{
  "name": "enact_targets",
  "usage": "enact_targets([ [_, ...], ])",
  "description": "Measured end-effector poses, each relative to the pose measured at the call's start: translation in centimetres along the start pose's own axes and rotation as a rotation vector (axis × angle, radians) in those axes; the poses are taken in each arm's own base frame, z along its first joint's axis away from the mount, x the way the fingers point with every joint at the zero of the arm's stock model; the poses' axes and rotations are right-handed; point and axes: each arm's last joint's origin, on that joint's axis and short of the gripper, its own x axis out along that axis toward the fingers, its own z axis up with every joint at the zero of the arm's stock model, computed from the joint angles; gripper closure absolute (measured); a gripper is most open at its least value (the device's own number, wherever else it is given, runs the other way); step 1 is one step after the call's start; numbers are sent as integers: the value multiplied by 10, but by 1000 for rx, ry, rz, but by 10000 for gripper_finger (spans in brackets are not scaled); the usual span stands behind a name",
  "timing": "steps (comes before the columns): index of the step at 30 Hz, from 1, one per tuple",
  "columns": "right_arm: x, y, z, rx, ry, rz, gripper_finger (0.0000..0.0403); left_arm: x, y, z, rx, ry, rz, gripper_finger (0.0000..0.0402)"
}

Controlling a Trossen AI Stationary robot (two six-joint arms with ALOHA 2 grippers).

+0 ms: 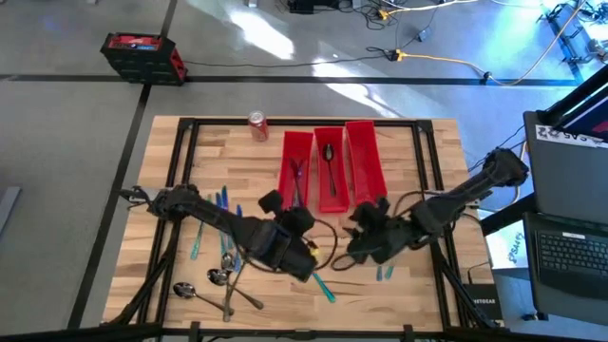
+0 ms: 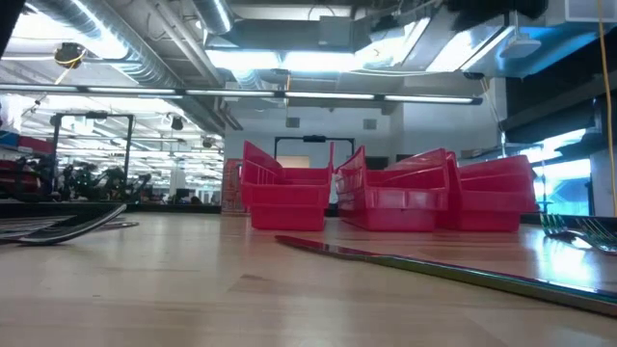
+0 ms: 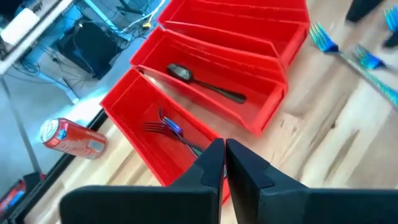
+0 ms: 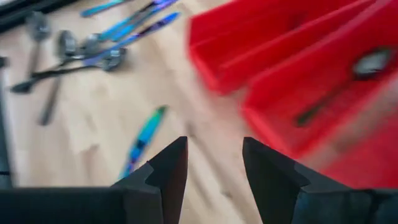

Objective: Sort silverware
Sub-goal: Put the purple table knife into the right red bin

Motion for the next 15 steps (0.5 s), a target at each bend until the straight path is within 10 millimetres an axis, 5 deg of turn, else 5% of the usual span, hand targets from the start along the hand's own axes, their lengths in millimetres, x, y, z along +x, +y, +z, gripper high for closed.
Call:
enact_targets([
  [7, 34, 26, 4, 51, -23, 128, 262, -12, -13, -22, 50, 0, -10, 401],
  [15, 39, 32, 4, 70, -49, 147, 262, -40, -31, -30, 90, -36, -170, 402],
])
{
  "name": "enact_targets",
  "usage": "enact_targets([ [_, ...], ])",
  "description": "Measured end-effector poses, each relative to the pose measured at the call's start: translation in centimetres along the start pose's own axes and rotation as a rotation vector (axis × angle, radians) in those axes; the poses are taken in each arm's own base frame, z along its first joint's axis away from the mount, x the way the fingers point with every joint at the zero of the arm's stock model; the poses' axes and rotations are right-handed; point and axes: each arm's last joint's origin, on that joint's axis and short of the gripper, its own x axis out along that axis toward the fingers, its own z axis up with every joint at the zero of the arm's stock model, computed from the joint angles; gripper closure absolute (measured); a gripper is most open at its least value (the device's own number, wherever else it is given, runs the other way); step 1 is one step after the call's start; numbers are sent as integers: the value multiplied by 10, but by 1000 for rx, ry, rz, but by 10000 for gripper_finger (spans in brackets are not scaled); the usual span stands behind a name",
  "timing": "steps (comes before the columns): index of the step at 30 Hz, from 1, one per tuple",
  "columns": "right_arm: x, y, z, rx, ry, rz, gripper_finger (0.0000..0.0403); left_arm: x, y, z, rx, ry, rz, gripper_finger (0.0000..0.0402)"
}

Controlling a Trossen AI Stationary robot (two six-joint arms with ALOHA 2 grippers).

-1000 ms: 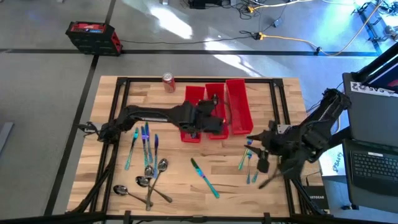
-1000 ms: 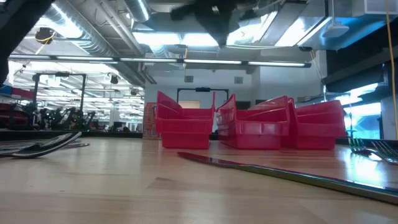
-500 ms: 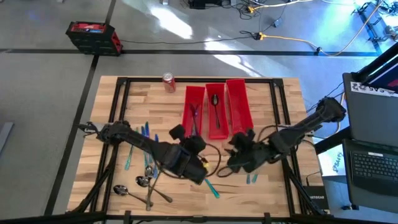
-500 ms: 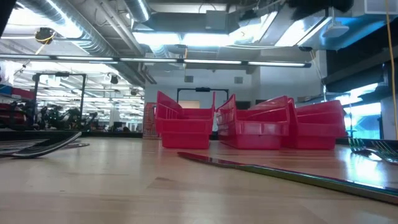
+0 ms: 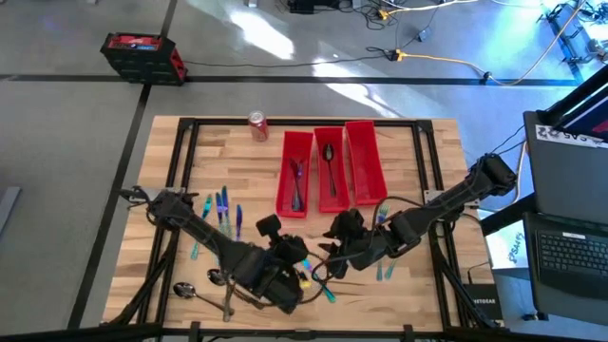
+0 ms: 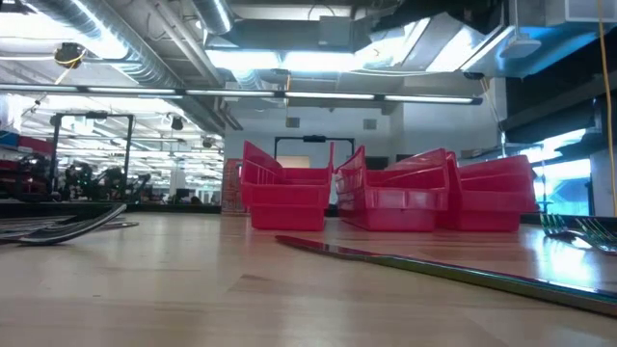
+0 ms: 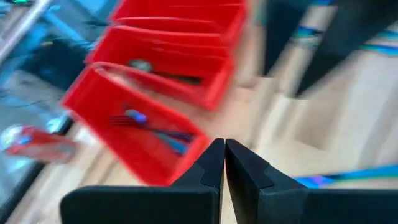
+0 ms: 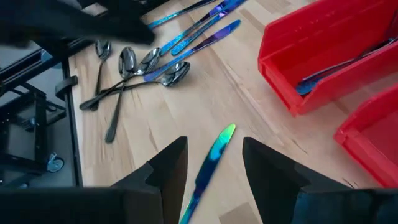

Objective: Sort silverware
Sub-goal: Put the purple table knife into the right red bin

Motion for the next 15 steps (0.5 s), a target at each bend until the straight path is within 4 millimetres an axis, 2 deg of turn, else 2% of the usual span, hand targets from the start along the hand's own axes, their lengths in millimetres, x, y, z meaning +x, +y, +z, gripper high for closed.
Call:
enact_targets([
  [6, 0, 0, 0, -4, -4, -8, 262, -26, 10, 12, 20, -40, -132, 401],
  [10, 0, 0, 0, -8, -4, -9, 262, -34, 14, 16, 63, -38, -203, 401],
  [15, 0, 0, -1, -20, 13, 2, 262, -44, 2, 30, 125, -91, -510, 401],
])
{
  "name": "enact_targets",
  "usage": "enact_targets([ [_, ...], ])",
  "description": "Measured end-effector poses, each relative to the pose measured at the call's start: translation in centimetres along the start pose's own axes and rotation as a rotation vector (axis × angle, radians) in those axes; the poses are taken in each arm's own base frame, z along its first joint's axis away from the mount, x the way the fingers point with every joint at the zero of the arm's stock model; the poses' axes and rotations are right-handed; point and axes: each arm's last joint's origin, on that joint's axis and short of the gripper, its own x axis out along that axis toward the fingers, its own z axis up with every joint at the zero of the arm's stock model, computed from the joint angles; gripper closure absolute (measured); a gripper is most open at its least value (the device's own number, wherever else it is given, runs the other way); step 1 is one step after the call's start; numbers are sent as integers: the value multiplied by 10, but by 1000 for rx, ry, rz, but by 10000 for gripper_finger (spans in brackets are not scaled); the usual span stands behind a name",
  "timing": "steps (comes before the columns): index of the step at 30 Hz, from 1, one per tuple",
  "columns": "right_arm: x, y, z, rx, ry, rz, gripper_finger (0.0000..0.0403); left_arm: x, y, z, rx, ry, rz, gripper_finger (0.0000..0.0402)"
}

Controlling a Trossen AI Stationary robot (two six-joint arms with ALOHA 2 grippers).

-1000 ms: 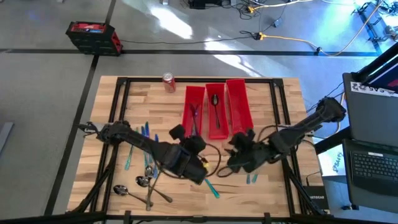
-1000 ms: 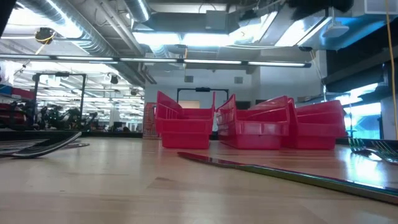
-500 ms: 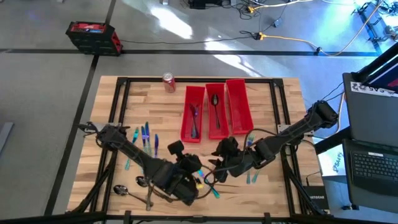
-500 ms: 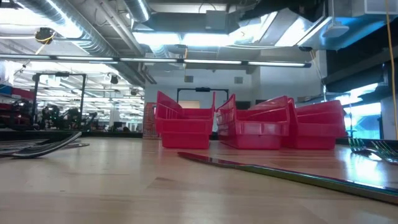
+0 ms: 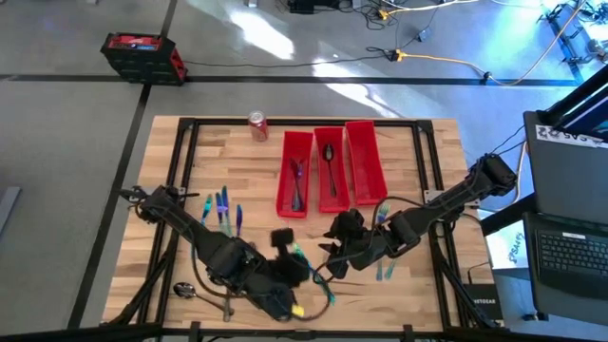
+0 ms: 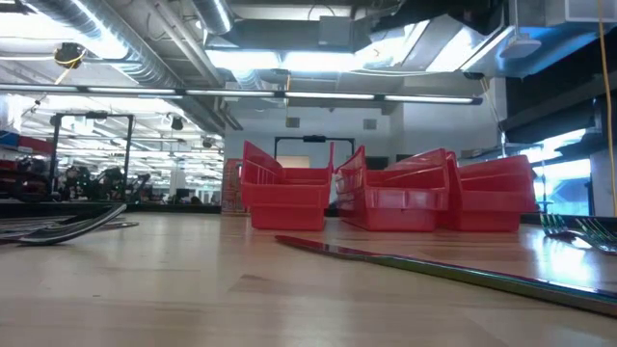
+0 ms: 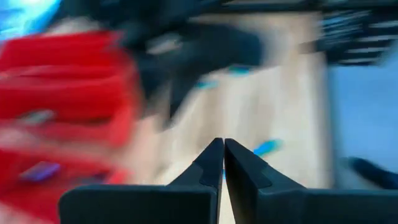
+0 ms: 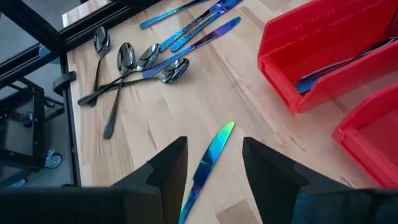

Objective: Sort silverware
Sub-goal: Put the purple table knife into the right red bin

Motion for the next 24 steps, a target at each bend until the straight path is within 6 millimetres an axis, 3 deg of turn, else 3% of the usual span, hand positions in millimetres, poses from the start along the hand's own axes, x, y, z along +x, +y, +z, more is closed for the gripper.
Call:
enact_targets([
  [6, 0, 0, -1, -12, 14, 10, 262, 7, 10, 4, 49, -31, -169, 401],
  [14, 0, -2, -3, -27, 32, -11, 262, 9, 25, -14, 19, -112, -238, 401],
  [20, 1, -2, -3, -31, 32, -11, 262, 1, 41, -48, -28, -186, -232, 401],
  [24, 1, 2, 0, -78, 15, 31, 262, -2, 56, -83, -109, -216, -246, 401],
])
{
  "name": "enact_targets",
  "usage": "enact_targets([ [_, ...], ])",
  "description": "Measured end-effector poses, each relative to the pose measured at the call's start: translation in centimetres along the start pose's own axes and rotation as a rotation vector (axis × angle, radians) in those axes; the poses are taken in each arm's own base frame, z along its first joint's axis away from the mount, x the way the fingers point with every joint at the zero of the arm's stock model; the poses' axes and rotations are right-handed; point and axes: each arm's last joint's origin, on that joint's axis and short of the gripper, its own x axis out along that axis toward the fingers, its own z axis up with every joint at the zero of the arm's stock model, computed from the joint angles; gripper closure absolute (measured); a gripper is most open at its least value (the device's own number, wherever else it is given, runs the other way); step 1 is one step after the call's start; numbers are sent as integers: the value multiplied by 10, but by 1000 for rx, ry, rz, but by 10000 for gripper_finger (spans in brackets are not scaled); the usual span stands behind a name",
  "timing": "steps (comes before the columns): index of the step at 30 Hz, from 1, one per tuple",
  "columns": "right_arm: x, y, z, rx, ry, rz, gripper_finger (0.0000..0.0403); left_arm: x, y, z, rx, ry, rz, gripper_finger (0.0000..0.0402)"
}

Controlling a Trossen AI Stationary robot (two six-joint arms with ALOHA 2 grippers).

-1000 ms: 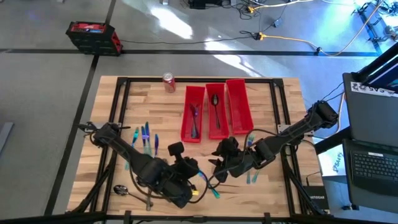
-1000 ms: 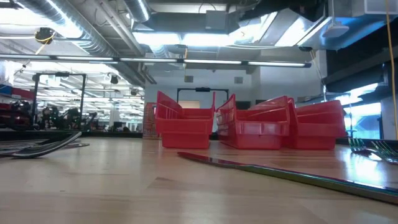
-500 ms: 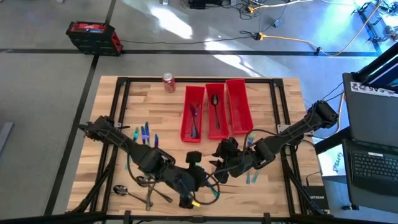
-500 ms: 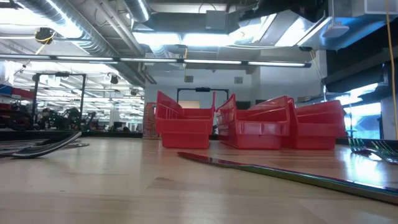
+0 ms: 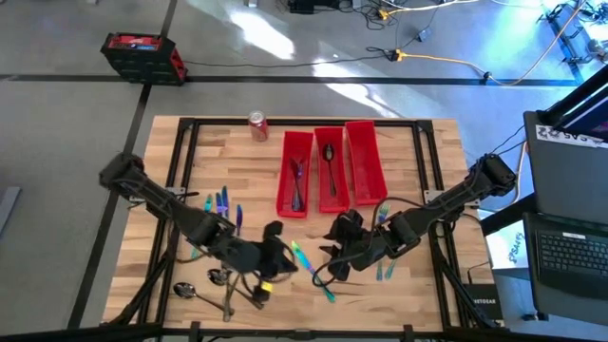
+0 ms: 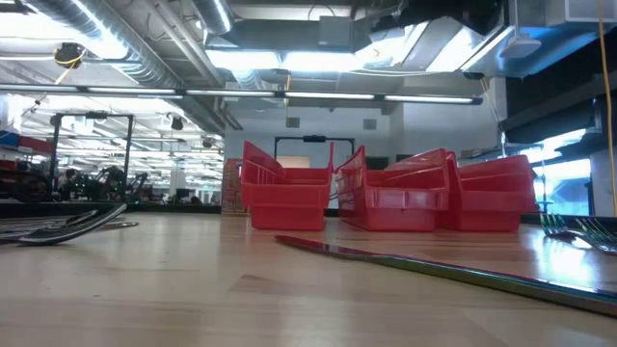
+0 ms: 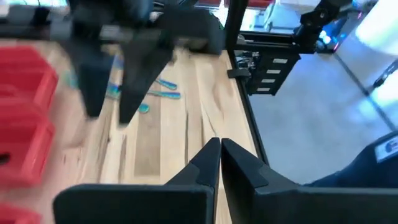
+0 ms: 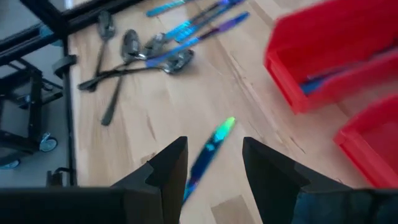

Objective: Sort silverware
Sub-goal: Put the purple table knife into the right red bin

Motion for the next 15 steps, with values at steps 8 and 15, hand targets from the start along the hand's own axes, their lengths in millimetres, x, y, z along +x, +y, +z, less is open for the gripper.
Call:
enact_targets([
  [8, 23, 10, -5, -49, -29, 32, 262, -19, 44, -65, -99, -154, 39, 401],
  [15, 53, 14, -28, -30, 46, -16, 262, -1, 64, -123, 29, -22, -67, 401],
])
